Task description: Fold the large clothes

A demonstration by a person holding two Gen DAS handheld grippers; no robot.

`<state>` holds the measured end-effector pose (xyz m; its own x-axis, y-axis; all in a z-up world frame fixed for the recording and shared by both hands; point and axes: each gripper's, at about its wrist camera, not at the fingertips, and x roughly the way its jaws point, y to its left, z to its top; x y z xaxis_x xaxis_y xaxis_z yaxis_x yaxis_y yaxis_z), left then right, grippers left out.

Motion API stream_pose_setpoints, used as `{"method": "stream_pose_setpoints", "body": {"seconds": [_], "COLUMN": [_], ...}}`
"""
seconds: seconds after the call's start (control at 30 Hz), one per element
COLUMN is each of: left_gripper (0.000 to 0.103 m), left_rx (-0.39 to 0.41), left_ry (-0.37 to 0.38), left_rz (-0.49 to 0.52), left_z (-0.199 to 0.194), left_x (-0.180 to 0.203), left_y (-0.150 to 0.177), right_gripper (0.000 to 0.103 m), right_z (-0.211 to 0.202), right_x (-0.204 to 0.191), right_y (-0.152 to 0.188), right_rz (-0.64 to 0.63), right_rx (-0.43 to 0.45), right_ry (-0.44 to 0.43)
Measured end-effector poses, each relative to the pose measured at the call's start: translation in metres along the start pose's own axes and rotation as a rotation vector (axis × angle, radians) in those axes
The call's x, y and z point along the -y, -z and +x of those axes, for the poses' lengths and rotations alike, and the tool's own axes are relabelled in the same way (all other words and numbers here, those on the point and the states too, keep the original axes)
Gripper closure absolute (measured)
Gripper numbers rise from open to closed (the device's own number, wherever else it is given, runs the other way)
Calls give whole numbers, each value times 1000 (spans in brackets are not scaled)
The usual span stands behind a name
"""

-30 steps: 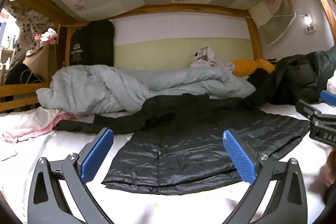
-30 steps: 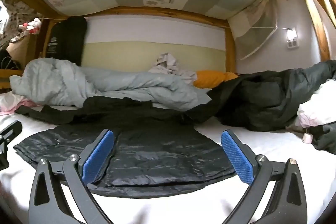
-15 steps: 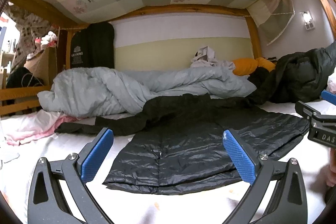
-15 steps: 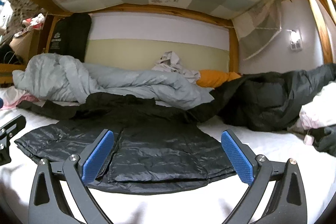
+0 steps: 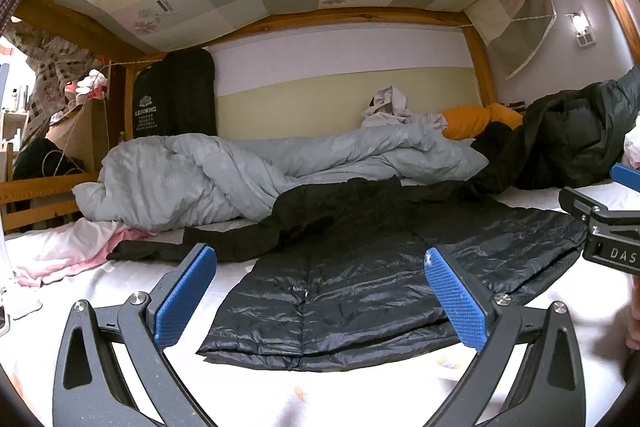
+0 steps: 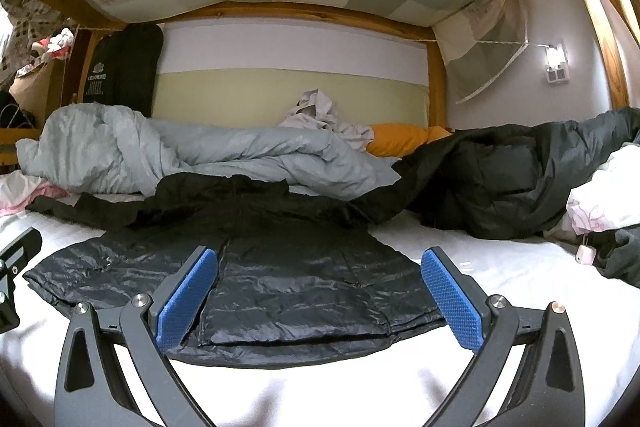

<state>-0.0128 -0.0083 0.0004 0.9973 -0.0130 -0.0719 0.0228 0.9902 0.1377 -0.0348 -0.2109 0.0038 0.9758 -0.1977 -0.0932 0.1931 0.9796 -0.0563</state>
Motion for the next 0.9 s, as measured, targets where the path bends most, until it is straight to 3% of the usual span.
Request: {"method": "stream_pose_setpoints", "body": {"seconds": [0.9], "left_gripper": [0], "left_rx": [-15], "left_ry": [-7], "left_rz": [-34], "left_z": [3], "left_x": [-7], "left_y": [2], "right_gripper": [0], "right_z": [0], "right_x": [-8], "right_y": [1], "right_rz": [-34], "right_rx": [-2], "right_ry": [8]}}
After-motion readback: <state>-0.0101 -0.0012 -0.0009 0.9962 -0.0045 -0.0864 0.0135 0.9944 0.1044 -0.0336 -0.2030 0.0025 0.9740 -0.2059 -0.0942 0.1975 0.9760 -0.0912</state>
